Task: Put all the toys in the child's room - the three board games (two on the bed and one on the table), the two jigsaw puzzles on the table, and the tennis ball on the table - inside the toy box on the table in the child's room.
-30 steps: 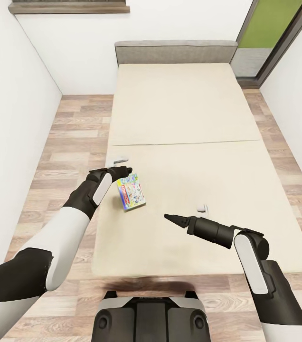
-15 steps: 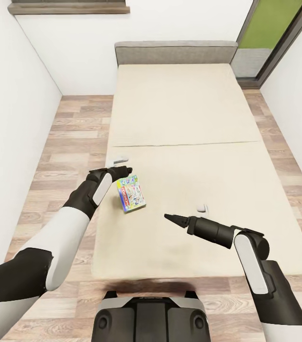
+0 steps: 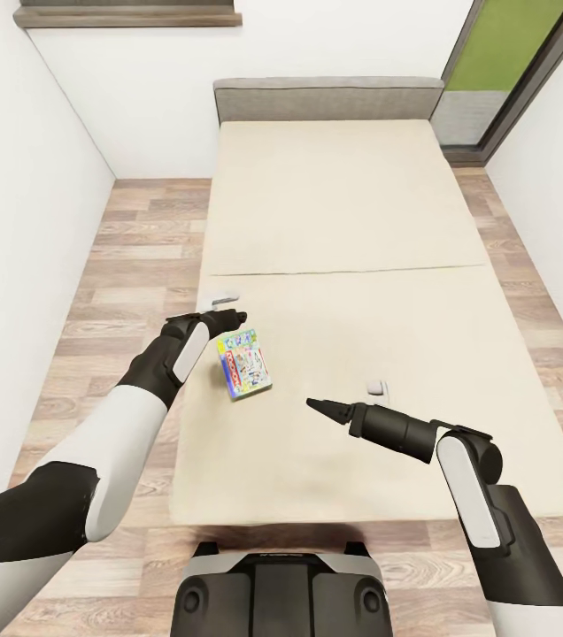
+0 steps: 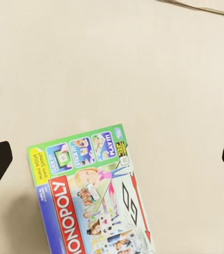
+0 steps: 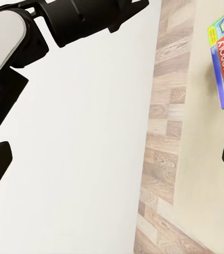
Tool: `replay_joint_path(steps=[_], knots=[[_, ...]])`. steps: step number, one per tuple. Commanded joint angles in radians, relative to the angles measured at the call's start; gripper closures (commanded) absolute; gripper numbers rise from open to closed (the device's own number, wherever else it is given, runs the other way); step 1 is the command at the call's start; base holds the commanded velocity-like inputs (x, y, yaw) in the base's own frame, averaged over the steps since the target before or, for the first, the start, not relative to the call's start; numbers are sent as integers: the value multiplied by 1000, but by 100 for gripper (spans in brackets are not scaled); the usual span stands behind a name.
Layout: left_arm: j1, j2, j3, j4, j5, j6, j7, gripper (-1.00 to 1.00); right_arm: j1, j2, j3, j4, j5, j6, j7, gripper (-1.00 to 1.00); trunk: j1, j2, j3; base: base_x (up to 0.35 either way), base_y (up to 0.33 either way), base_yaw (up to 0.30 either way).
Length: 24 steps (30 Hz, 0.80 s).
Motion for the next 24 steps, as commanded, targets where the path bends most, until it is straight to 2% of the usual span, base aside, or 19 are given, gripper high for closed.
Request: replay_joint_path(steps=[1, 8, 24], knots=[[0, 0, -3, -1, 11, 4, 9, -100, -1, 0, -1, 0, 1, 5, 3, -100, 1, -2, -1, 2, 0, 0], [0, 0, -1, -1, 10, 4, 9, -100, -1, 0, 0, 0, 1, 5, 4, -100, 1, -2, -5, 0, 0, 0], [-3, 0, 1, 7, 11, 12, 13, -100, -1, 1, 3, 0, 1, 5, 4, -100, 1, -2, -29, 0, 0, 0]])
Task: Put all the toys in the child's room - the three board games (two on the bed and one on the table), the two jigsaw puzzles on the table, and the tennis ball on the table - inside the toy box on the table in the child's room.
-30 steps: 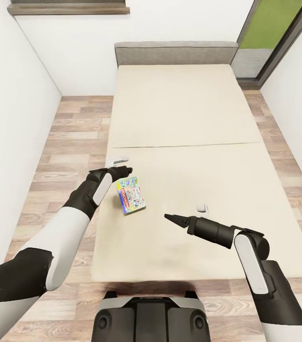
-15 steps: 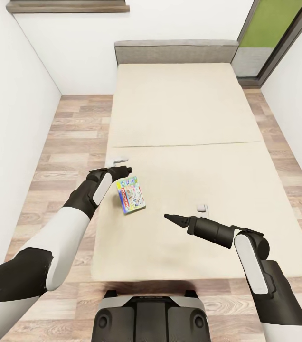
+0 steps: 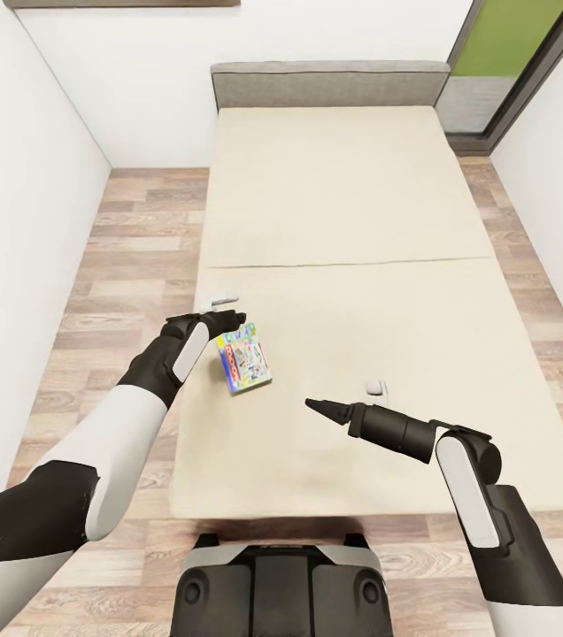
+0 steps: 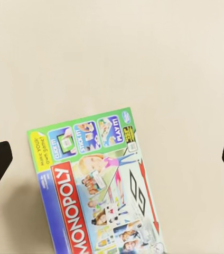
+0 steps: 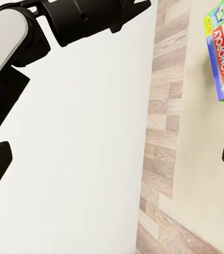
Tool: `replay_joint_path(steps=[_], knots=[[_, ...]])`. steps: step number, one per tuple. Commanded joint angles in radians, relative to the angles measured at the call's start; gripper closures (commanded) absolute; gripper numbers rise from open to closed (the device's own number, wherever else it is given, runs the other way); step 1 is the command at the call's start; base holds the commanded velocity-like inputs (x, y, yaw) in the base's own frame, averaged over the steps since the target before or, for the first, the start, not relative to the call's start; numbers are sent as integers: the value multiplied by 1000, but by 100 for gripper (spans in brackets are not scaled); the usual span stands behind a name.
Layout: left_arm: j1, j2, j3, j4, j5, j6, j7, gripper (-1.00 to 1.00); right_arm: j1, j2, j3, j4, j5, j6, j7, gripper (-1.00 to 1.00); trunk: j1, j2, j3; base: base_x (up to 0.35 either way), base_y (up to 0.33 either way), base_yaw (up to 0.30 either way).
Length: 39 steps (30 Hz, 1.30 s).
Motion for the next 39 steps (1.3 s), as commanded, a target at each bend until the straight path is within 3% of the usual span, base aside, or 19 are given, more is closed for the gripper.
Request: replay_joint_path(steps=[1, 9, 17, 28, 39], knots=[[-1, 1, -4, -1, 11, 3, 9, -100, -1, -1, -1, 0, 1, 4, 3, -100, 0, -2, -3, 0, 0, 0], [-1, 1, -4, 0, 10, -1, 9, -100, -1, 0, 2, 0, 1, 4, 3, -100, 0, -2, -16, 0, 0, 0], [-6, -2, -3, -6, 5, -5, 13, -100, -1, 1, 35, 0, 1, 3, 2, -100, 0, -2, -29, 0, 0, 0], [-24, -4, -4, -12, 4, -40, 105, -100, -1, -1, 44, 0, 2, 3, 4, -100, 0, -2, -47, 0, 0, 0], [-44, -23, -6, -35, -15, -40, 135, -100, -1, -1, 43, 0, 2, -12, 5, -100, 0, -2, -65, 0, 0, 0]])
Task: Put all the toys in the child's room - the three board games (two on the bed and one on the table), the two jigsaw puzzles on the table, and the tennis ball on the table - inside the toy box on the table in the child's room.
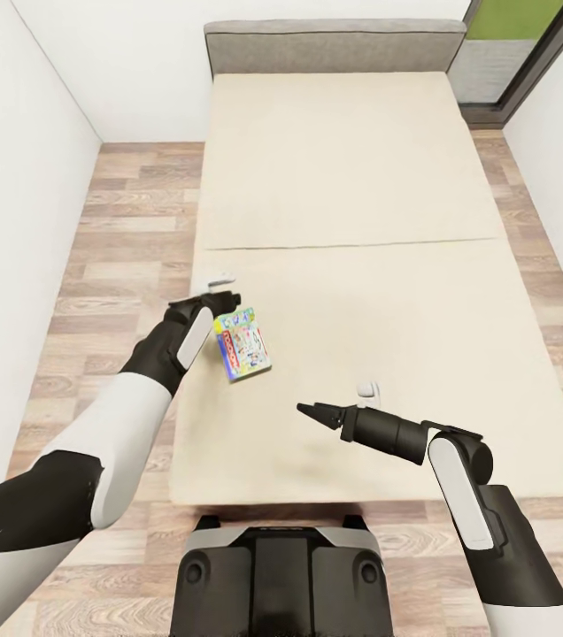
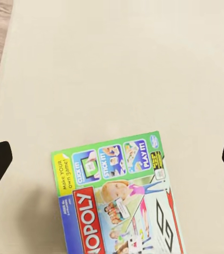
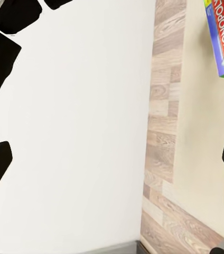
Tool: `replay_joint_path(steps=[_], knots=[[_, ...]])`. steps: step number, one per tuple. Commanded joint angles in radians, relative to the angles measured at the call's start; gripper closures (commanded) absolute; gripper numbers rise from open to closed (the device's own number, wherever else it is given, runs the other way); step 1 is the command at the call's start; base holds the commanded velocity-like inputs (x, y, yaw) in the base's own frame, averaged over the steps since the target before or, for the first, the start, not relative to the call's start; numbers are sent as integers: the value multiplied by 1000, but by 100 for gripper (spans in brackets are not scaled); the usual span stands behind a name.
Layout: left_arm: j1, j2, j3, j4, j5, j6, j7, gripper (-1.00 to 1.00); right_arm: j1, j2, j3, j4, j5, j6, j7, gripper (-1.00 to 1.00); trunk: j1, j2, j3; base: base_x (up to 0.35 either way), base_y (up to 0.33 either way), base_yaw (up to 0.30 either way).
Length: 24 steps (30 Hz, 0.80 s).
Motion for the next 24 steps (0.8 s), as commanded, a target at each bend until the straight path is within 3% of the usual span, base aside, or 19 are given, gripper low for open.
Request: replay_joint_path(steps=[1, 13, 24], knots=[[-4, -3, -4, -3, 2, 3, 18, -100, -1, 0, 0, 0, -1, 1, 2, -100, 1, -2, -3, 0, 0, 0], [-10, -42, -13, -45, -31, 7, 71, -100, -1, -2, -3, 0, -2, -6, 4, -100, 1, -2, -23, 0, 0, 0], [-14, -44, -57, -53, -59, 1, 130, -100, -1, -3, -6, -1, -2, -7, 5, -100, 1, -2, -41, 0, 0, 0]])
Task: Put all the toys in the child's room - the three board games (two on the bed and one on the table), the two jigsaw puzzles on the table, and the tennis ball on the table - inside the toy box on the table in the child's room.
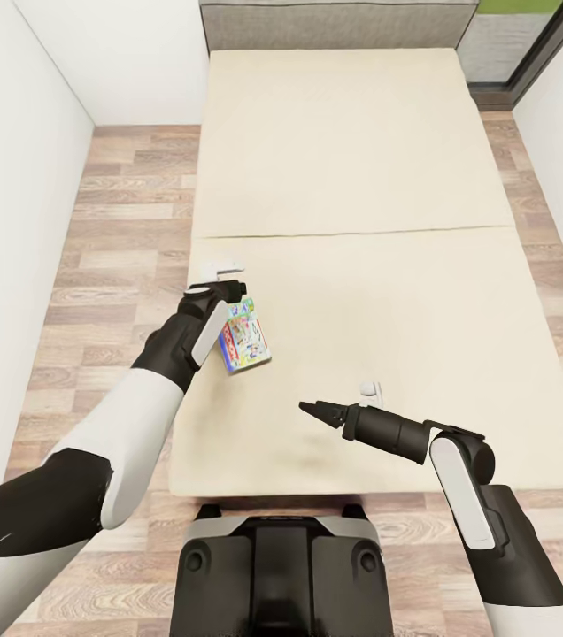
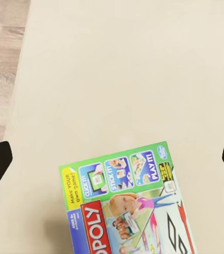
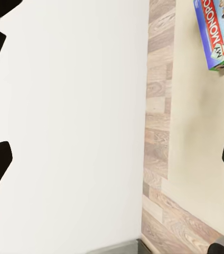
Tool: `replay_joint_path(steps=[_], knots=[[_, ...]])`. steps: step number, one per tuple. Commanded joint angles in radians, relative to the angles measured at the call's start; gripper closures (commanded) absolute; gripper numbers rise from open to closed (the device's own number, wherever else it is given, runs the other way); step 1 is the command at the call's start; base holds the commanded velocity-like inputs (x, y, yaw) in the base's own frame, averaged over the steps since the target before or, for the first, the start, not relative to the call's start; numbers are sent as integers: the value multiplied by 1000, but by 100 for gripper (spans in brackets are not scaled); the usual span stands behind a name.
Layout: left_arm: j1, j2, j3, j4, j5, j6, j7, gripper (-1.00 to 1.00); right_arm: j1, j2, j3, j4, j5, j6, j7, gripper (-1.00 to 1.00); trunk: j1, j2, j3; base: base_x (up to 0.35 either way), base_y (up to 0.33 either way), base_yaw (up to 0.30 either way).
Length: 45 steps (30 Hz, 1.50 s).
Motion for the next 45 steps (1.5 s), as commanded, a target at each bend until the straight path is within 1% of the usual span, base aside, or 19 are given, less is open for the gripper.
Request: replay_joint_path(steps=[1, 11, 17, 23, 25, 28, 29, 32, 33, 34, 38, 39, 43, 45], knots=[[-1, 0, -3, -1, 10, 2, 10, -100, -1, -1, 0, -1, -1, 5, 1, -100, 1, -2, -3, 0, 0, 0], [-4, 0, -8, -1, 7, 1, 14, -100, -1, -1, -1, -3, -1, 6, 5, -100, 1, -2, -19, 0, 0, 0], [-4, 0, -9, -1, 8, 0, 15, -100, -1, 3, 2, -5, -3, 7, 5, -100, 1, -2, -29, 0, 0, 0], [-6, 0, -12, -4, 7, 2, 15, -100, -5, 1, -5, -7, -13, 30, 4, -100, 1, -2, -39, 0, 0, 0], [-8, 0, -14, -7, 7, 3, 14, -100, -18, -3, -11, -8, -16, 64, 4, -100, 1, -2, -42, 0, 0, 0], [-11, 0, -16, -7, 6, 2, 13, -100, -55, -3, -26, -8, -17, 99, 5, -100, 1, -2, -47, 0, 0, 0], [-12, 0, -16, -7, 6, 2, 13, -100, -84, -5, -41, -8, -20, 113, 5, -100, 1, -2, -49, 0, 0, 0], [-13, 0, -16, -7, 5, 1, 13, -100, -128, -8, -62, -8, -33, 122, 4, -100, 1, -2, -54, 0, 0, 0], [-14, 0, -15, -7, 5, 1, 13, -100, -144, -9, -68, -8, -41, 122, 4, -100, 1, -2, -55, 0, 0, 0], [-14, 0, -16, -7, 5, 1, 13, -100, -178, -11, -76, -8, -63, 122, 4, -100, 1, -2, -57, 0, 0, 0], [-15, 0, -16, -6, 5, 1, 13, -100, -238, -14, -85, -8, -116, 122, -1, -100, 1, -2, -61, 0, 0, 0], [-15, 0, -16, -6, 5, 1, 13, -100, -259, -15, -88, -8, -137, 122, -3, -100, 1, -2, -61, 0, 0, 0], [-15, 0, -16, -6, 5, 1, 13, -100, -295, -18, -102, -8, -160, 122, -6, -100, 1, -2, -62, 0, 0, 0], [-15, 0, -16, -6, 6, 1, 13, -100, -306, -21, -110, -8, -163, 122, -6, -100, 1, -2, -63, 0, 0, 0]])
